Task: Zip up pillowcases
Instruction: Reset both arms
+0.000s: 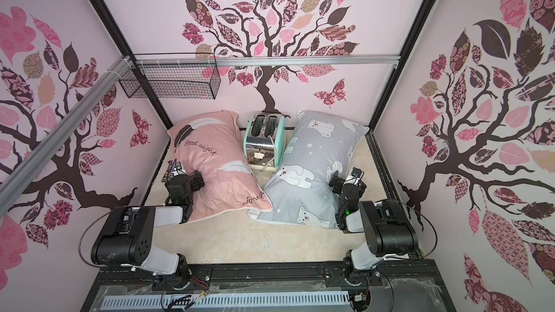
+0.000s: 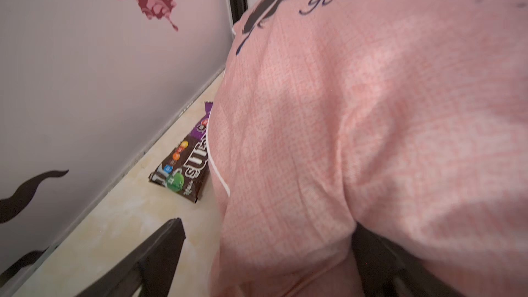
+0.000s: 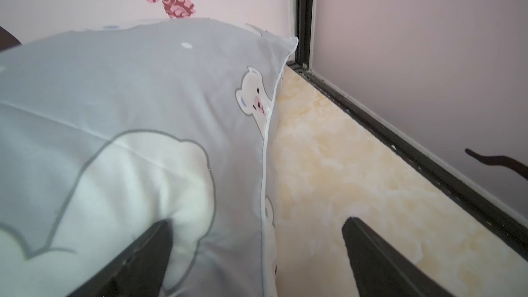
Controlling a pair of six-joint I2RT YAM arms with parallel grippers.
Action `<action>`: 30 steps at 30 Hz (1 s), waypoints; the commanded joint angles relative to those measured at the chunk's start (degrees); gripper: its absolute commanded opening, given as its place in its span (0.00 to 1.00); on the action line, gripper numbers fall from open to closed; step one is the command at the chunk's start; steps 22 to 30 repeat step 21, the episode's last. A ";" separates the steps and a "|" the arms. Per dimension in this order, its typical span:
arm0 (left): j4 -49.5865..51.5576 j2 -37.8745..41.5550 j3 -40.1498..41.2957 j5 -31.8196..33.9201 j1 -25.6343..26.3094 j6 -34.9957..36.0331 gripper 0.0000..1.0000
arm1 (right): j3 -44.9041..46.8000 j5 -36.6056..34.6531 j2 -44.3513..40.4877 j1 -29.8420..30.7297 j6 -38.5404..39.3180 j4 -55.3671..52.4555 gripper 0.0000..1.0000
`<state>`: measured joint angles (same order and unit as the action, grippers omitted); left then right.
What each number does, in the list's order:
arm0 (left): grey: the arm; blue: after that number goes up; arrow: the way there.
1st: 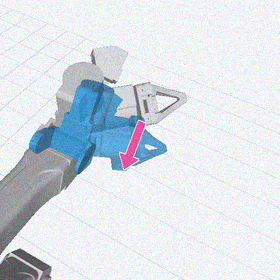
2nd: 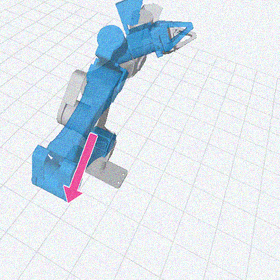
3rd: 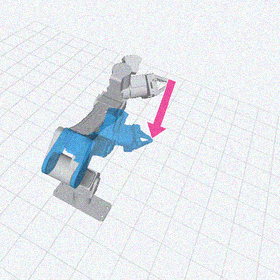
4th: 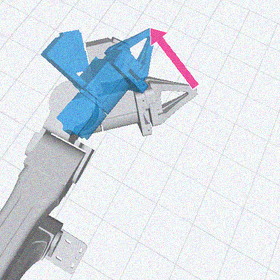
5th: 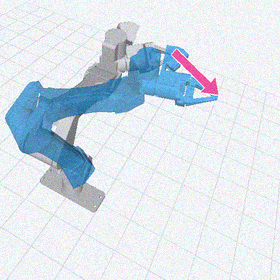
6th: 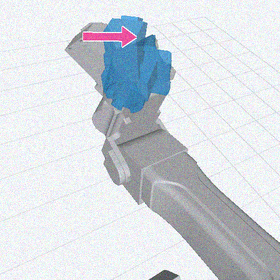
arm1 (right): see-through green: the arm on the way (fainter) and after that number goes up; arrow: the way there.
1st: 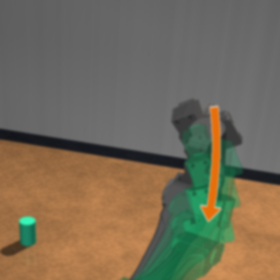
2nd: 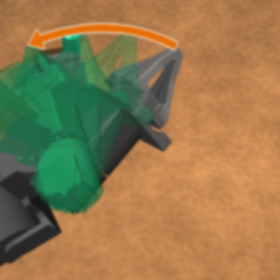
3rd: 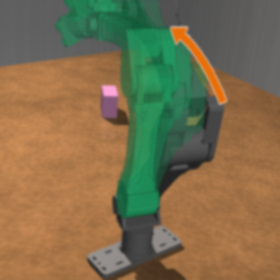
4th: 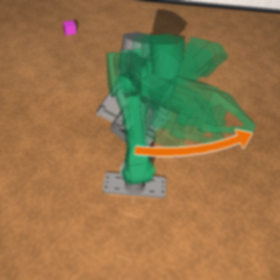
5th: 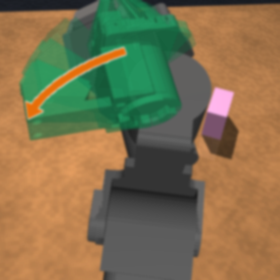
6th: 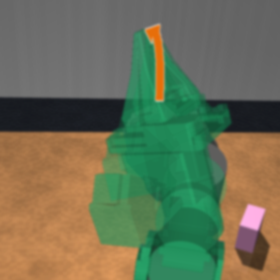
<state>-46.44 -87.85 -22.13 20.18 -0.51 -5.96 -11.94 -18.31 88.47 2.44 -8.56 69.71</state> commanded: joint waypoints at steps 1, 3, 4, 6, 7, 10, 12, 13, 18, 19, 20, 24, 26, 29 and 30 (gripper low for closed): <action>-5.91 -2.11 0.83 -5.06 0.56 2.21 0.98 | -0.69 1.00 0.01 0.11 2.09 2.04 1.00; -4.33 -1.29 0.58 -4.48 0.78 1.86 0.98 | -0.01 0.93 1.09 0.26 2.50 5.15 0.99; -5.90 -2.08 0.84 -4.12 0.91 2.00 0.98 | -0.84 1.54 0.67 0.32 2.49 2.98 0.99; -4.82 -1.56 0.58 -3.97 0.99 1.83 0.98 | -3.97 2.86 -0.12 0.49 3.16 -4.54 1.00; -3.68 -1.19 0.50 -4.18 1.01 1.70 0.98 | -4.17 2.32 -0.28 1.07 3.55 -5.19 1.00; -4.39 -1.43 0.58 -3.87 1.09 1.82 0.98 | -3.87 2.43 0.14 1.08 3.66 -3.80 1.00; -4.55 -1.44 0.53 -3.77 1.09 1.75 0.98 | -3.91 2.48 -0.03 1.08 3.63 -4.26 1.00; -4.52 -1.44 0.59 -3.84 1.15 1.82 0.98 | -4.04 2.40 0.25 1.08 3.61 -4.15 0.99; -4.47 -1.48 0.59 -3.83 1.15 1.70 0.98 | -4.14 2.40 0.07 1.12 3.55 -4.58 0.99; -4.53 -1.44 0.60 -3.76 1.17 1.75 0.98 | -4.13 2.40 0.05 1.12 3.57 -4.63 1.00; -4.53 -1.39 0.60 -3.80 1.21 1.69 0.98 | -4.08 2.40 0.00 1.15 3.58 -4.44 1.00; -4.53 -1.37 0.60 -3.76 1.16 1.71 0.98 | -4.12 2.48 0.00 1.13 3.63 -4.50 1.00; -4.53 -1.37 0.60 -3.76 1.16 1.71 0.98 | -4.12 2.48 0.00 1.13 3.63 -4.50 1.00; -4.53 -1.37 0.60 -3.76 1.16 1.71 0.98 | -4.12 2.48 0.00 1.13 3.63 -4.50 1.00; -4.53 -1.37 0.60 -3.76 1.16 1.71 0.98 | -4.12 2.48 0.00 1.13 3.63 -4.50 1.00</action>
